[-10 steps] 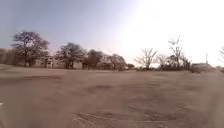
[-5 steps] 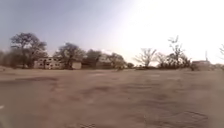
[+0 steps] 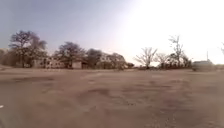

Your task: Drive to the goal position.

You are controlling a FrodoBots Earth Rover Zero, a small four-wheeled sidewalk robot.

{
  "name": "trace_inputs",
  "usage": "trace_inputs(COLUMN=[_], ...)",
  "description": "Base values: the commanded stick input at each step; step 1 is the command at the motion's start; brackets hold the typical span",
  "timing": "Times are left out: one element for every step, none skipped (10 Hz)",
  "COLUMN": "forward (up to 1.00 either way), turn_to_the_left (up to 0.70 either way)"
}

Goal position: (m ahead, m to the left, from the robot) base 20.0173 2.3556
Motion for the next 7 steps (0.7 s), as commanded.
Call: trace_inputs(forward=[0.7, 0.7, 0.7, 0.7, 0.7, 0.7, 0.7], turn_to_the_left=[0.0, 0.0, 0.0, 0.0, 0.0, 0.0, 0.0])
